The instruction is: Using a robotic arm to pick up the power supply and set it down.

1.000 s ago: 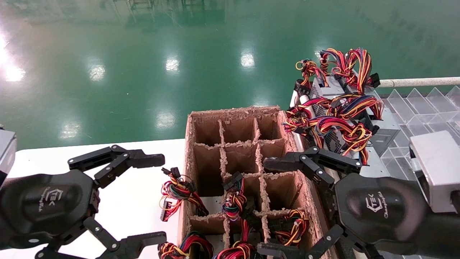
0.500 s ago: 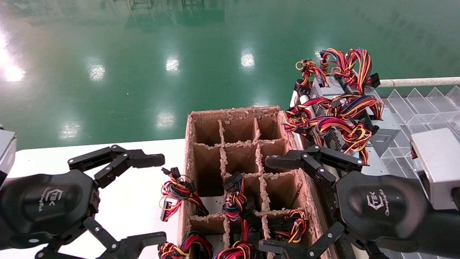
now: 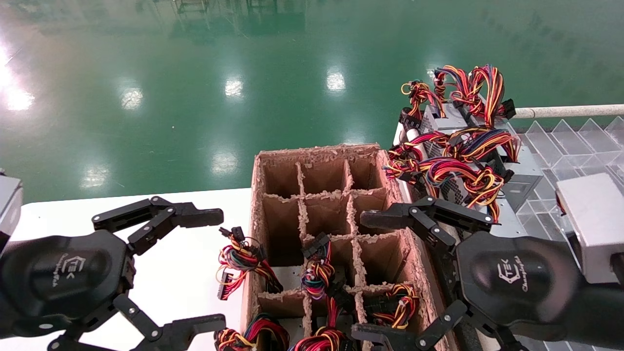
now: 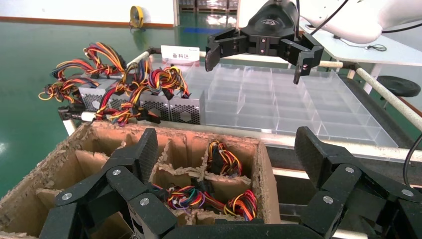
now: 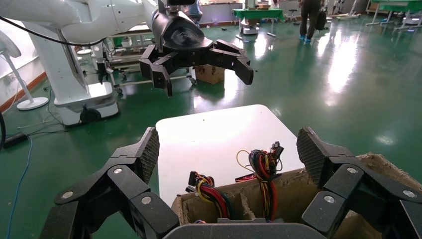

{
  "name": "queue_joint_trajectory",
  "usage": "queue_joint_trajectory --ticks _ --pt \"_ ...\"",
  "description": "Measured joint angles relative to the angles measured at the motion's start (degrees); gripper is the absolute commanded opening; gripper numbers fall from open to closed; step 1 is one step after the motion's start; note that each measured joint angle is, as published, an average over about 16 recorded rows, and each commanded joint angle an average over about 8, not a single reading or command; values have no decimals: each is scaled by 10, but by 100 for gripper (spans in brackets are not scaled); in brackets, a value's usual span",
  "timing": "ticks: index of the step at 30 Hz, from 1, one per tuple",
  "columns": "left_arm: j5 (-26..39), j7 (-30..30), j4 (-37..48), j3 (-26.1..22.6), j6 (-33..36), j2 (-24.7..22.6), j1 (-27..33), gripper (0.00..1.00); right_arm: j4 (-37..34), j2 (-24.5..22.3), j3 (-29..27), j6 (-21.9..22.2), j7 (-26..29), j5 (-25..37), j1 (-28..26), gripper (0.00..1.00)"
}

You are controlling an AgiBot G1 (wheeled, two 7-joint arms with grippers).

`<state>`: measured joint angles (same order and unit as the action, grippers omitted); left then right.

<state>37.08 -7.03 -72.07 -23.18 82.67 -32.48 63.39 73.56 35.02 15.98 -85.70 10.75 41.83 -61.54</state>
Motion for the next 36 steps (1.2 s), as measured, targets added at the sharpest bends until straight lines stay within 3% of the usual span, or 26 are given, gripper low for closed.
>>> queue_joint_trajectory --ticks 36 --pt "0 0 0 0 0 0 0 100 0 -1 1 1 1 1 -1 100"
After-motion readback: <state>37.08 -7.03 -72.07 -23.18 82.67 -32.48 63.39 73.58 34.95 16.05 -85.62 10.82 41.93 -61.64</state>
